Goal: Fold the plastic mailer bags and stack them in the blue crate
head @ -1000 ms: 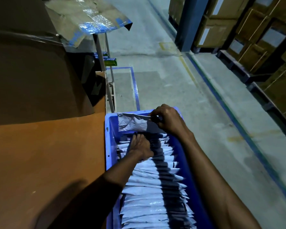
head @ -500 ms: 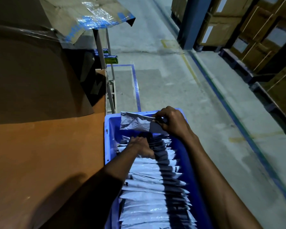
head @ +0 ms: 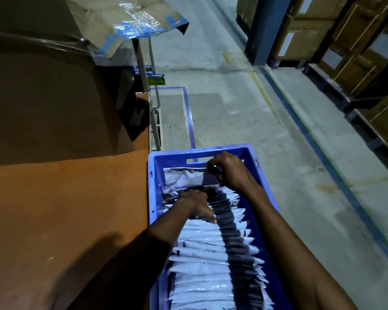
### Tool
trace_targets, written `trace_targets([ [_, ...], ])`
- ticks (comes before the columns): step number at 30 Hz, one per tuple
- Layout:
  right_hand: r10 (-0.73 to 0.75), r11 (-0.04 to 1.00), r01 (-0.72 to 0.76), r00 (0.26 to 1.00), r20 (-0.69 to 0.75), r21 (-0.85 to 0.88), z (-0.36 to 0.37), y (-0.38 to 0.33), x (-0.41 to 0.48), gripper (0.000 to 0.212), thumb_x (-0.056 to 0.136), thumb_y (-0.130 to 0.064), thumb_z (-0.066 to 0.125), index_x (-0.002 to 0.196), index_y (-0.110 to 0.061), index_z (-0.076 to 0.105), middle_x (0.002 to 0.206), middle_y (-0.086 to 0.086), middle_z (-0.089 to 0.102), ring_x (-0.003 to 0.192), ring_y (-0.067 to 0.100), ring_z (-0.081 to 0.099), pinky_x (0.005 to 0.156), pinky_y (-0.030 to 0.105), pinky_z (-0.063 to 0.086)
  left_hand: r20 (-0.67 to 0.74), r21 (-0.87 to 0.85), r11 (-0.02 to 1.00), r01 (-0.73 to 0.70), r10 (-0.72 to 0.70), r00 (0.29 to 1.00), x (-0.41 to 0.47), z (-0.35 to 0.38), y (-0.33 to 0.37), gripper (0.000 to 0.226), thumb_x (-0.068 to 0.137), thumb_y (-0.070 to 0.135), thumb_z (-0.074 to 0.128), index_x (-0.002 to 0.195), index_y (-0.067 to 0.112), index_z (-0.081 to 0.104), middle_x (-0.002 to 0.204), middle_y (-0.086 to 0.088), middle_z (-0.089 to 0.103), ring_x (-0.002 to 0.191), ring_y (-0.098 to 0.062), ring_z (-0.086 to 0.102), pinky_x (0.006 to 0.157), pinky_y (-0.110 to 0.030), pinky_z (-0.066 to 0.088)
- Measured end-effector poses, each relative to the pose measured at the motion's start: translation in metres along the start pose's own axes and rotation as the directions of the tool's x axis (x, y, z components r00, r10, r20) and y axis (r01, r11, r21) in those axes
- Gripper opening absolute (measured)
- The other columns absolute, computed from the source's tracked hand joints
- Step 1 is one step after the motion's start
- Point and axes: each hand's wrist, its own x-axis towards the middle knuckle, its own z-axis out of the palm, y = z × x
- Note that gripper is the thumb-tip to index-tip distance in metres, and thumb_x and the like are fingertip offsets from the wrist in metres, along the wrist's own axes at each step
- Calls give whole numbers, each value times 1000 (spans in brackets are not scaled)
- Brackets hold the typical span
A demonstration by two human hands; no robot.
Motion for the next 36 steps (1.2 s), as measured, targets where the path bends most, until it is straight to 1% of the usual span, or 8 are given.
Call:
trace_targets([
  [6,71,988,-71,997,-3,-134,27,1,-11,21,77,-8,77,92,-23,81,76,11,69,77,39,64,53,37,50,-42,-2,999,-42,42,998,-3,6,-3,90,70,62,77,147,24,48,154,-4,46,142,-29,40,109,-52,36],
  [9,-25,985,19,999,-34,-174,38,3,-9,15,73,-13,78,87,-19,82,69,7,68,70,35,61,53,35,45,-17,19,999,-33,33,999,-6,2,-3,83,74,57,77,143,19,50,155,-4,43,145,-28,35,113,-59,30],
  [13,70,982,-63,997,34,-178,53,4,-7,19,78,-11,78,95,-16,82,80,14,73,88,41,66,68,43,50,-9,41,999,-26,27,1000,-7,0,-3,82,74,57,76,142,21,49,151,-4,43,145,-28,33,113,-62,25],
  [19,122,986,-123,992,-10,-115,72,19,-14,26,71,-13,76,96,-14,83,78,12,74,77,39,66,63,42,55,-339,136,991,9,37,940,-22,-2,0,63,82,49,68,137,25,51,140,-5,54,134,-29,42,110,-49,27],
  [23,212,974,-223,960,-182,-40,84,17,-30,35,80,-26,56,103,-16,80,98,8,78,89,38,68,76,43,56,-552,21,987,157,-119,825,-29,13,9,60,97,41,50,150,15,39,149,-14,45,139,-33,36,113,-47,27],
  [27,260,951,-286,946,-194,-116,100,14,-57,44,105,-43,40,129,-25,73,137,5,69,134,30,58,111,50,42,-518,-12,980,199,-177,837,-21,39,9,71,107,47,27,166,15,5,172,-16,4,159,-35,-1,127,-55,0],
  [31,270,924,-286,958,-97,-253,109,20,-72,49,108,-46,29,145,-34,60,154,0,55,149,28,42,121,52,27,-567,-66,983,171,-178,805,-7,65,2,73,101,55,10,165,22,21,173,-11,8,160,-33,2,125,-59,-7],
  [36,274,916,-261,962,1,-304,117,32,-80,55,109,-52,19,156,-38,46,165,-3,40,157,24,26,126,48,13,-701,-67,990,126,-136,700,1,86,-15,65,103,54,35,160,23,39,170,-11,26,158,-36,16,125,-64,8],
])
